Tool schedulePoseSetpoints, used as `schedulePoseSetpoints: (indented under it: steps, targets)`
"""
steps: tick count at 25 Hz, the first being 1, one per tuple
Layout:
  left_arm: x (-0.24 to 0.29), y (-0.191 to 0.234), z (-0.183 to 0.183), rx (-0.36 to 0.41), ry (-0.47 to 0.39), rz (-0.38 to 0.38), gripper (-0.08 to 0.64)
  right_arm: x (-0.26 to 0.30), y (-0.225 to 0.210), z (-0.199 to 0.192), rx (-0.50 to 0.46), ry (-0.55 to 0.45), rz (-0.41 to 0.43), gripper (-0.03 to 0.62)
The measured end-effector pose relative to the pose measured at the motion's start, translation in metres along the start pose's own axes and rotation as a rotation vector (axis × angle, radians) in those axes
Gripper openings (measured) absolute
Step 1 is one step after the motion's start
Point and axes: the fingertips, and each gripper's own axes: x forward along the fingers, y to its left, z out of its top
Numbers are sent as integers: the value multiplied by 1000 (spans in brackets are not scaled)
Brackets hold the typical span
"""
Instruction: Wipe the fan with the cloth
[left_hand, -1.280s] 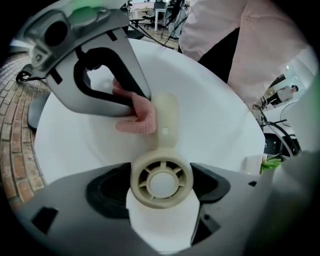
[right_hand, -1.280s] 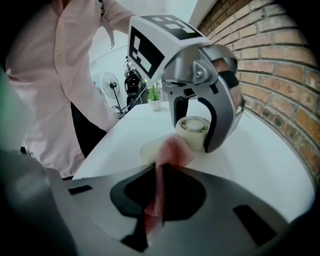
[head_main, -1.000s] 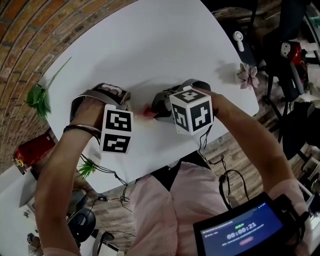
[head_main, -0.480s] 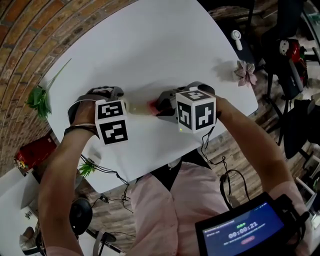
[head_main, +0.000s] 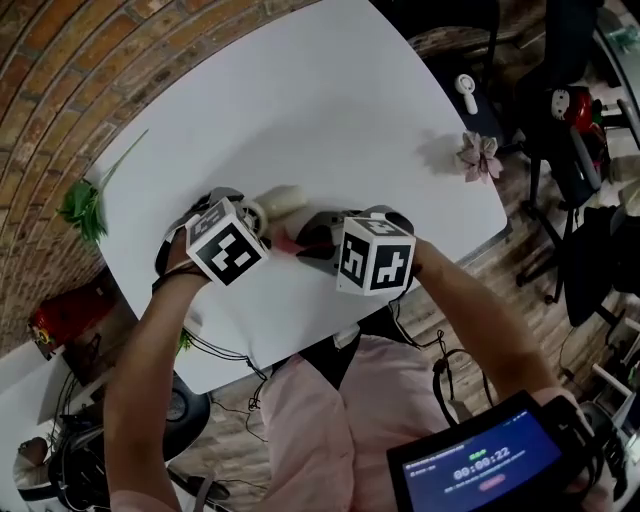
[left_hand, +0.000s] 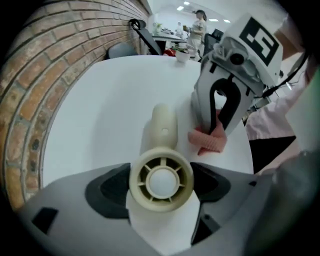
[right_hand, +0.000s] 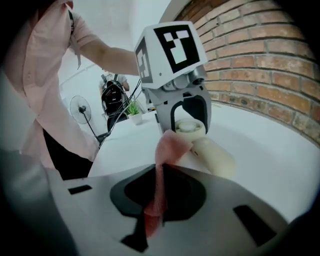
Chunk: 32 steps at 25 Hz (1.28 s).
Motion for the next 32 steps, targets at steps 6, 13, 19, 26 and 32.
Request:
schedulePoseSetpoints:
  steps: [6, 13, 19, 26, 32]
  targets:
    - [-22, -12, -15, -222, -173, 66, 374, -27, 11, -10, 227, -129, -75, 32]
    - [-145, -4, -3, -603, -745, 379, 265, -93, -17, 24, 313, -312, -280, 32]
    - [-288, -11, -8, -798, -1119, 898, 12, -171, -36, 121, 246, -539, -543, 35]
    - [-359, -44, -8, -745, -1218, 1170, 12, -216, -18, 199, 90, -656, -716, 35]
    - [-386, -52, 20, -743, -1214, 1220, 12, -252, -17, 208, 81, -689, -735, 34]
